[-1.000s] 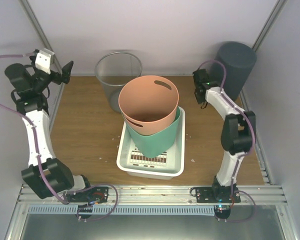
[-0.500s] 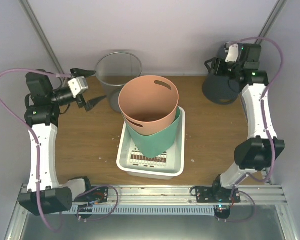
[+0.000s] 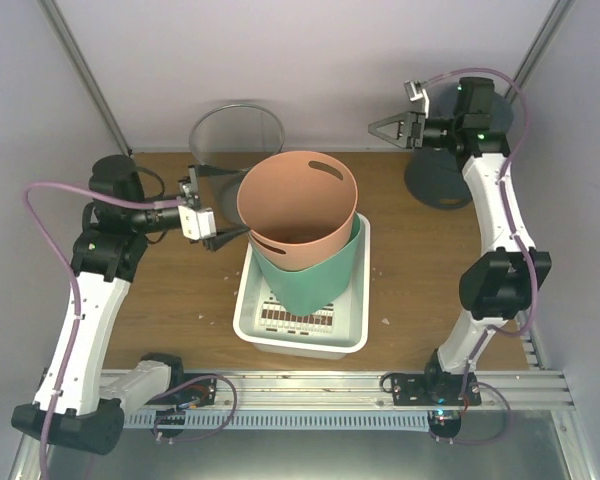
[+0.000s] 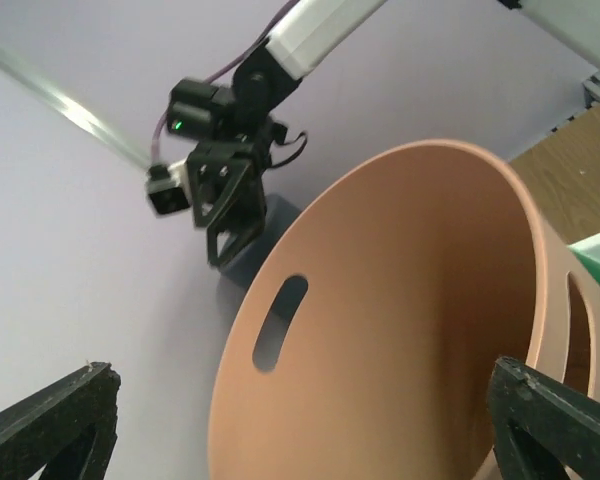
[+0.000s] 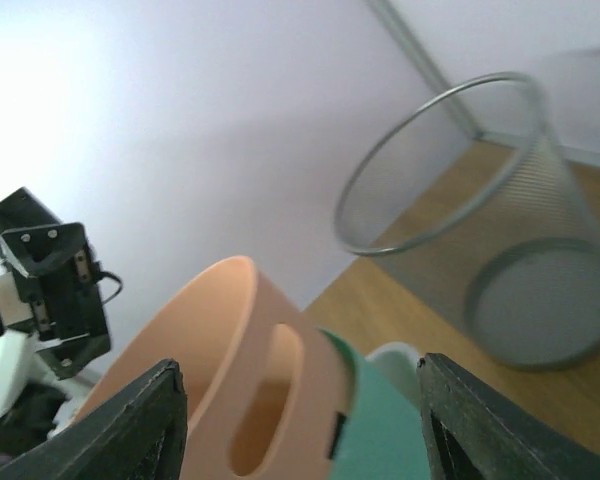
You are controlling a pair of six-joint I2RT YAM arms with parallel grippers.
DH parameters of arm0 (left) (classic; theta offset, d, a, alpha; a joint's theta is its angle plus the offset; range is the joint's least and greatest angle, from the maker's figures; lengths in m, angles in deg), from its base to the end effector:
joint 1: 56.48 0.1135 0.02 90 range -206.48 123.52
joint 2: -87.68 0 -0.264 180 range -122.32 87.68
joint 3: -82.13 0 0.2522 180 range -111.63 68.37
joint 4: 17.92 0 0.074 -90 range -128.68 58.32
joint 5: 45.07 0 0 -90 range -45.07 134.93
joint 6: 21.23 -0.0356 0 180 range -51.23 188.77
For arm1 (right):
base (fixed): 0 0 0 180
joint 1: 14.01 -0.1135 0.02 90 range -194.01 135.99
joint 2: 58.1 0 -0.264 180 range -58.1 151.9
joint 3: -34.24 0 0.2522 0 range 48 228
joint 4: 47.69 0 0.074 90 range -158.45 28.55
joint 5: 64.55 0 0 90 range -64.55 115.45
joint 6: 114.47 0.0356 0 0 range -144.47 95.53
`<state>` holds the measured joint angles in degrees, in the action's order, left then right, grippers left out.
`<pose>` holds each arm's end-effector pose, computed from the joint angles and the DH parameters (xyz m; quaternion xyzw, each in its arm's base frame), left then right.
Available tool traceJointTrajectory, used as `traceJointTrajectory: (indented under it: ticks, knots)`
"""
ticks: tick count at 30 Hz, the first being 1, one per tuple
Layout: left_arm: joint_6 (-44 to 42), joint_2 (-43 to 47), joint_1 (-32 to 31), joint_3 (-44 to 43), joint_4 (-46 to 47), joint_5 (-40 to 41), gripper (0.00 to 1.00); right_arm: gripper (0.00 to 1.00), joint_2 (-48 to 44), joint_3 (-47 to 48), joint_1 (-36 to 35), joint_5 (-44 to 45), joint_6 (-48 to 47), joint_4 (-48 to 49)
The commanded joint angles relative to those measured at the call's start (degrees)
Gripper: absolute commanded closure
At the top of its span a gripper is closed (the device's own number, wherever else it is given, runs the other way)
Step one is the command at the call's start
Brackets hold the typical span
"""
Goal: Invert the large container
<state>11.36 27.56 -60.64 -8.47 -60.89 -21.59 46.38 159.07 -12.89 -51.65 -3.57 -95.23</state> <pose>0.1890 -0.0465 0.4513 0.6287 0.3845 -0.1478 0.6596 0.3960 0.0270 0.4194 -0.1913 0.7172 0.5940 0.3101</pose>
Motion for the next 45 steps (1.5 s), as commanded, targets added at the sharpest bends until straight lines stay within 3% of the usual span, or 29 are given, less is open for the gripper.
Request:
traceJointTrajectory:
  ticks: [1,3,8,13,19,29,36,45]
  knots:
    - [-5.94,0.86,-5.48,1.24,6.85,7.29,0.01,0.37,-2.62,-0.9,-4.93,-6.98,5.57,7.33]
    - [-3.22,-0.09,-5.86,0.12,8.2,5.8,0.01,0.37,-2.1,-0.73,-7.0,-6.84,5.94,7.35]
    - [-5.9,-1.17,-8.42,-0.44,7.07,8.2,0.01,0.39,-1.26,-0.66,-9.27,-4.96,2.87,2.98]
    - [-12.15,-1.93,-13.3,-1.09,-0.18,11.01,0.01,0.4,-0.25,-0.62,-9.66,-3.17,-0.98,-2.58]
    - [-15.69,-2.81,-19.74,1.82,-1.4,19.68,0.01,0.4,-0.43,-1.03,-10.86,-0.77,-6.06,-8.12]
    - [-18.11,-2.61,-20.23,-0.17,-4.64,23.1,0.01,0.4,-1.81,-4.69,-13.21,1.45,-10.01,-10.76]
    - [-21.98,-0.75,-21.33,-4.37,-14.2,20.5,0.01,0.39,-3.99,-6.04,-13.68,1.6,-10.72,-11.04]
    - [-23.27,2.16,-22.47,-7.22,-17.27,19.44,0.01,0.37,-4.53,-6.72,-14.1,-0.29,-9.62,-9.87]
